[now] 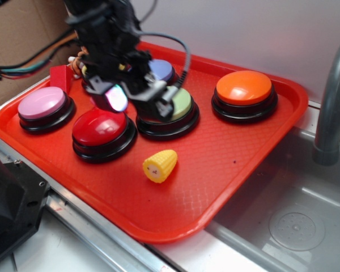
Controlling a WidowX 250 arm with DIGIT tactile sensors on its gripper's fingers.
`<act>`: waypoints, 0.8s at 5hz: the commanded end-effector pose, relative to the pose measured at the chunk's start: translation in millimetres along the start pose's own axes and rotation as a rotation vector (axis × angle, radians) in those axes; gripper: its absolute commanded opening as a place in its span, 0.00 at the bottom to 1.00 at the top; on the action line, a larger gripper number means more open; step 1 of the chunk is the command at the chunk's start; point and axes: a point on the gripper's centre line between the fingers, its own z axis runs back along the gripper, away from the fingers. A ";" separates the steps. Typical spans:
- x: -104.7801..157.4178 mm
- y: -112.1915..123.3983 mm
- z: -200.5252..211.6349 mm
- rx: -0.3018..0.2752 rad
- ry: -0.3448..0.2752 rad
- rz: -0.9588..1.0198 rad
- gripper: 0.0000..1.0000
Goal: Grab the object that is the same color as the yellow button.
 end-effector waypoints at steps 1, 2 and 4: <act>3.8 -25.3 -31.2 -0.027 0.024 -0.017 1.00; 4.2 -21.9 -46.1 -0.002 0.072 0.003 1.00; 8.0 -25.2 -59.7 0.064 0.122 0.014 1.00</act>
